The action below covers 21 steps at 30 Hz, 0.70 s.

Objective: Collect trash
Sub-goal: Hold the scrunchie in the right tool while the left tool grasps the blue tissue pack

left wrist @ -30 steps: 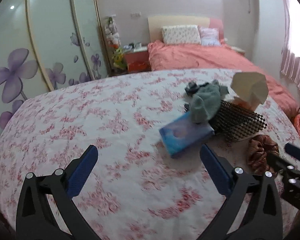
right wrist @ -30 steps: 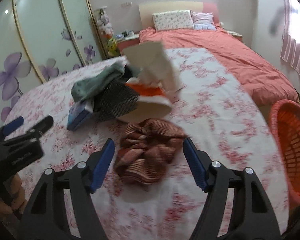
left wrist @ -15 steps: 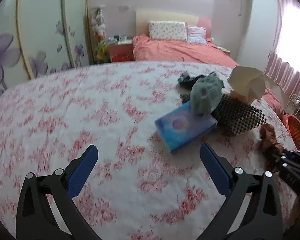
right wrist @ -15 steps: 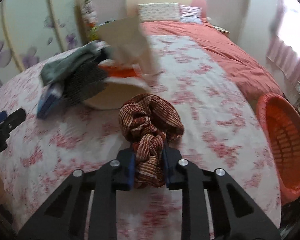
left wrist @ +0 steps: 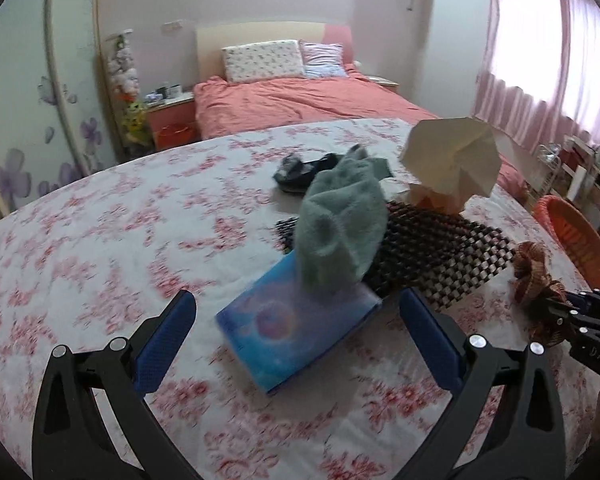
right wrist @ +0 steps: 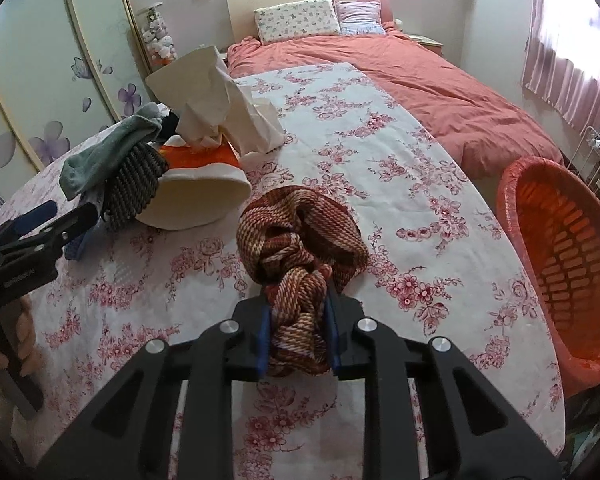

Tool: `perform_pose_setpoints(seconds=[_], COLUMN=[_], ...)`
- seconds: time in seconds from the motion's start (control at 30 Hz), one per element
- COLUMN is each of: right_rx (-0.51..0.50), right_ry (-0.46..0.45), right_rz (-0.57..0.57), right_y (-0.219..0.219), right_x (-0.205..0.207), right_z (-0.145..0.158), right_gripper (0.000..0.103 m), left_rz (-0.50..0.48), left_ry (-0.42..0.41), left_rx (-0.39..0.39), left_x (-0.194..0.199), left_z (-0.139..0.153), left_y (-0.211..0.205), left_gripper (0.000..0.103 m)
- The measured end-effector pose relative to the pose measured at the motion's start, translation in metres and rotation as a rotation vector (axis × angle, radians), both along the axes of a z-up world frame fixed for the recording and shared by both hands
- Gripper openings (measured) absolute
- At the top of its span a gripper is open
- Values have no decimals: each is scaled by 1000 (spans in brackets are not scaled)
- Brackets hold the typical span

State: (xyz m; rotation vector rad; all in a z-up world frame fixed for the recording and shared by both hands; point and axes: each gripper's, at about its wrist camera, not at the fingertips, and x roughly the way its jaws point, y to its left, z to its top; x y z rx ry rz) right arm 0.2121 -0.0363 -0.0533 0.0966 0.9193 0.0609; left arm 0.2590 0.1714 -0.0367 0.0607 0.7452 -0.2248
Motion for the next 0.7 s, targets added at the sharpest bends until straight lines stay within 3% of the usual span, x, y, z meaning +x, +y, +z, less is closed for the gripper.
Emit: perform_pose_setpoints(seconds=[0.07,0.1,0.27,0.5,0.7], right_rx=[7,8,5,14,12], right_ry=[3,4,4,7,10], right_rz=[-1,-1,0,-2,5], right_y=[-1,-2,-2,-3,-3], right_x=[1,2,2,2,4], right_z=[-1,-1,-1,-1,-1], right_gripper=[23,23,24,24,24], left_rz=[-24,-39,-95,-9,-54], left_ry=[32,52,65,34,61], left_rx=[-36,-65,-145,-18,57], left_x=[1,0,-13,0,9], left_z=[-2,-2,3,3,-7], left_y=[-4,-5,-8,-3,-9], left_gripper=[92,82,72,75,75])
